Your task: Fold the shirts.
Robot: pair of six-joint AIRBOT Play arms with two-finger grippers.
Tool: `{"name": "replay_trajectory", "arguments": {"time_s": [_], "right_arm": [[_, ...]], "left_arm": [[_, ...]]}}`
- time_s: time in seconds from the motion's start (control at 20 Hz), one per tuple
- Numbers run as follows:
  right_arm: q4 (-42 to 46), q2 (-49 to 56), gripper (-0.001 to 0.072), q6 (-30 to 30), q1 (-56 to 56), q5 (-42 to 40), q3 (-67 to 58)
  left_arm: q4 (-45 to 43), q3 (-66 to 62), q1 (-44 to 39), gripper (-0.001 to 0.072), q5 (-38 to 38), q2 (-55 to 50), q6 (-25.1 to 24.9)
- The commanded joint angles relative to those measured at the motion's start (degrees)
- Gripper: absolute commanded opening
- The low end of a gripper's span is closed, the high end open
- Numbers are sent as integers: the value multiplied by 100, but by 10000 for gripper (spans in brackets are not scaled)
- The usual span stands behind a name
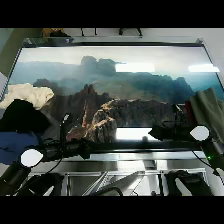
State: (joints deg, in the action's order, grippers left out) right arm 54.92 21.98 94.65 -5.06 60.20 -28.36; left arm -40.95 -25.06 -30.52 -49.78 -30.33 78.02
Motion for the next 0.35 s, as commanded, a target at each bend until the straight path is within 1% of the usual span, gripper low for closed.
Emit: {"name": "replay_trajectory", "arguments": {"time_s": [0.0, 0.3], "right_arm": [[-142, -59, 15, 2, -87, -83, 118], [-144, -59, 15, 2, -87, -83, 118]], "left_arm": [[9, 122, -216, 16, 326, 11, 50], [103, 122, -216, 16, 68, 13, 111]]}}
